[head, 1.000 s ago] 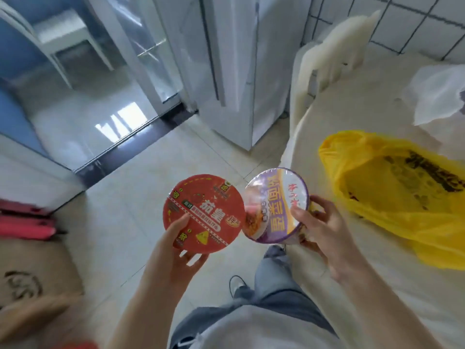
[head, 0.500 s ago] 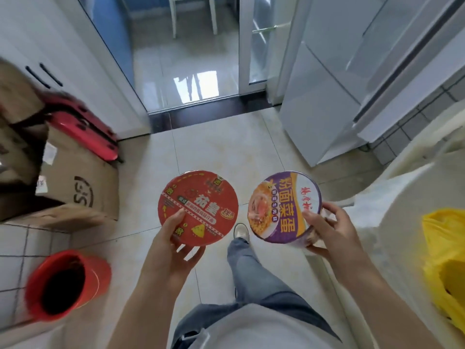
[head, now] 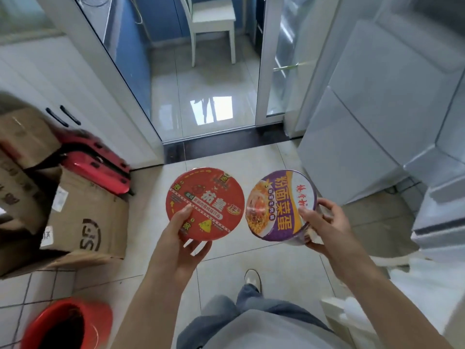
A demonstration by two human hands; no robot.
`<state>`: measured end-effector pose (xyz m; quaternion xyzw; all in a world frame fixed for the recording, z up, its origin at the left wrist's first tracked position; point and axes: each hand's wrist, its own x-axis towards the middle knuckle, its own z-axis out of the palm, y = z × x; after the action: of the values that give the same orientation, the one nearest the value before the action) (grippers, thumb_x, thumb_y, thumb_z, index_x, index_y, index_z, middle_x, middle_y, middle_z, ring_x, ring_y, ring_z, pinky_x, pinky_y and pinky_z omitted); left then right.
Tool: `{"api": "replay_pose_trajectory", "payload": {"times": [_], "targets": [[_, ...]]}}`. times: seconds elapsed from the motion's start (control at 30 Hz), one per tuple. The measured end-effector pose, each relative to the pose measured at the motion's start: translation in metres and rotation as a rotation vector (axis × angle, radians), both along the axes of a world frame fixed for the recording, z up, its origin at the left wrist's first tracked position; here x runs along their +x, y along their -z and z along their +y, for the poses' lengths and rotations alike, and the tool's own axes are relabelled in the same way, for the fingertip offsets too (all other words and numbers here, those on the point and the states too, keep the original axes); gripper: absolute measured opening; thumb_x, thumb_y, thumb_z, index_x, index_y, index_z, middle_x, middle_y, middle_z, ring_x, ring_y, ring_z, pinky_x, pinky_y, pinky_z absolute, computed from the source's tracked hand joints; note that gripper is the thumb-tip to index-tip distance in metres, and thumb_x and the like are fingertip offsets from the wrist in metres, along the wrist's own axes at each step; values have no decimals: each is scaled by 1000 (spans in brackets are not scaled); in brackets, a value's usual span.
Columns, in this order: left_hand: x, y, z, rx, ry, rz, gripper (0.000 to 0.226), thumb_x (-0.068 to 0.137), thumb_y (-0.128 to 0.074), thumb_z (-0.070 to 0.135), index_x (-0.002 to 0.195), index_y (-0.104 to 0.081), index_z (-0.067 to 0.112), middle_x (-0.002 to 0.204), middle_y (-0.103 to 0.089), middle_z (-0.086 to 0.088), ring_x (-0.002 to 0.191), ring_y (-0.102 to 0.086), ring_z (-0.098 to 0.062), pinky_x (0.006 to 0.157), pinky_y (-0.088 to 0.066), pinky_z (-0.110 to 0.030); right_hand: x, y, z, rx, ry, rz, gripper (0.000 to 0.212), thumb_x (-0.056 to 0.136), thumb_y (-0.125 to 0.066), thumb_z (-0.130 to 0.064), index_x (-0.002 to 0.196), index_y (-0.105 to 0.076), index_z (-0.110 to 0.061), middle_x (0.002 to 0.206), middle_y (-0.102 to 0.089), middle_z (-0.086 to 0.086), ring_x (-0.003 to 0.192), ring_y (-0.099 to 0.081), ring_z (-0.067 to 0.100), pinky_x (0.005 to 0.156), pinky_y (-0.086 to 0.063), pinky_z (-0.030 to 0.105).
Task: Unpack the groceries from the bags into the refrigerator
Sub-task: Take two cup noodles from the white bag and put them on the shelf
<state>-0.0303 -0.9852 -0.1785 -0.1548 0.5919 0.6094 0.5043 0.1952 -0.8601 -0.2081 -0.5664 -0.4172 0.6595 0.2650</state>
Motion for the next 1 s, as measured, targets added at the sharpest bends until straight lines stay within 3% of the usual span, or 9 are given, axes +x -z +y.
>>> {"api": "replay_pose_trajectory", "payload": {"times": [0.13,0.2,0.33,0.5,0.6,0.83,1.0], "targets": [[-32,1,44,31,15,-26,44,82,-70,33,120,-54,20,116,-65,-10,109,-61,-29,92,-51,-47,-29,-9,43,12,16,-6,63,62,-75,-45,117,-47,-32,116,-62,4,101,-65,23,79,-57,40],[-48,4,67,25,32,-34,47,81,-70,33,123,-53,20,116,-65,-10,108,-61,-29,92,-51,-48,-43,-11,60,6,60,3,60,69,-74,-40,120,-46,-28,115,-62,5,99,-65,21,74,-56,36],[-83,14,118,12,110,-50,40,83,-68,34,118,-54,20,115,-65,-10,105,-61,-28,95,-49,-47,-67,-6,92,-4,163,-13,49,80,-72,-31,121,-45,-27,113,-62,5,95,-65,19,72,-55,36],[-129,22,188,-37,268,-33,32,83,-70,34,108,-55,20,113,-65,-10,105,-62,-30,98,-48,-49,-104,5,127,-28,326,-25,64,71,-74,-35,127,-46,-24,115,-62,4,90,-64,18,71,-54,38],[-158,20,230,-47,390,1,30,83,-71,35,104,-54,22,114,-64,-9,106,-61,-30,98,-47,-48,-128,5,146,-30,465,-19,52,82,-71,-25,127,-47,-21,110,-62,4,81,-61,16,69,-52,36],[-194,7,328,-36,635,8,33,80,-73,34,105,-55,21,115,-64,-9,107,-61,-29,101,-45,-49,-161,-5,171,-43,730,43,46,83,-69,-25,124,-50,-28,111,-65,3,97,-63,21,79,-53,42],[-181,-3,392,-2,736,-51,38,76,-75,29,107,-56,20,115,-64,-10,108,-61,-30,99,-47,-49,-165,-11,190,-1,930,40,46,84,-70,-25,125,-48,-27,110,-64,6,91,-62,19,80,-53,40]]}}
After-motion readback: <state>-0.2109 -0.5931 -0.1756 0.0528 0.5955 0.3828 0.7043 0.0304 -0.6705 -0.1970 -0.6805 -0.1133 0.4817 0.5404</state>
